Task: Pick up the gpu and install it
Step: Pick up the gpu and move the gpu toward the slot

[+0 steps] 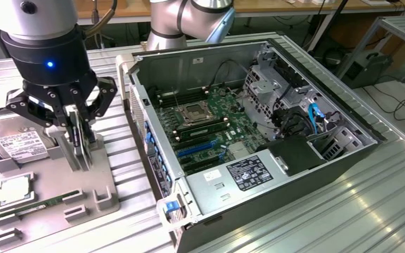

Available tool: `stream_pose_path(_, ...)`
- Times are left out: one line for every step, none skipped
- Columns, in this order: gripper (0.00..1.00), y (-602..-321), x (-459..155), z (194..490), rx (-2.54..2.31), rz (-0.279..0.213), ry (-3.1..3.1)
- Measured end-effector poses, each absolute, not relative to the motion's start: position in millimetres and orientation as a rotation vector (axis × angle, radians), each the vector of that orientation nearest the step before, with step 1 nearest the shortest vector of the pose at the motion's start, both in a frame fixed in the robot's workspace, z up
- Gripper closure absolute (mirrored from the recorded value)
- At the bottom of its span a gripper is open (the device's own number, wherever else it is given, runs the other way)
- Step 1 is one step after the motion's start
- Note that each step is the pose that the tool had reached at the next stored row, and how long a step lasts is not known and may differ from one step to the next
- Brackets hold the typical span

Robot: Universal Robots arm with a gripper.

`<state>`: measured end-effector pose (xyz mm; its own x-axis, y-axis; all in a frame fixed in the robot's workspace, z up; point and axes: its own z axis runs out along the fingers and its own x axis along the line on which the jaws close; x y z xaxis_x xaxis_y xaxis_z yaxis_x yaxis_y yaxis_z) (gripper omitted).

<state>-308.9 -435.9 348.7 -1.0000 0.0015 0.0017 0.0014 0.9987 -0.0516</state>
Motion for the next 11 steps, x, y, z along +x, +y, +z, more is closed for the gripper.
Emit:
stream_pose_path(0.72, -436, -309, 350, -0.002, 0.081, -3.139)
stream_pose_path(0.72, -436, -309, 352, -0.002, 0.081, -3.139)
stream_pose_path(0.72, -436, -309, 354, -0.002, 0.081, -3.139)
stream_pose_path(0.72, -436, -309, 356, -0.002, 0.081, -3.139)
stream_pose_path(0.72, -436, -309, 357, -0.002, 0.082, -3.139)
stream_pose_path(0.72, -436, -309, 359, -0.002, 0.082, -3.139)
stream_pose_path(0.72, -436, -309, 360, -0.002, 0.082, -3.139)
stream_pose_path(0.72, -436, -309, 361, -0.002, 0.082, -3.139)
stream_pose_path(0.72, -436, -309, 362, -0.002, 0.082, -3.139)
stream_pose_path(0.72, -436, -309, 363, -0.002, 0.082, -3.139)
stream_pose_path(0.72, -436, -309, 365, -0.002, 0.082, -3.139)
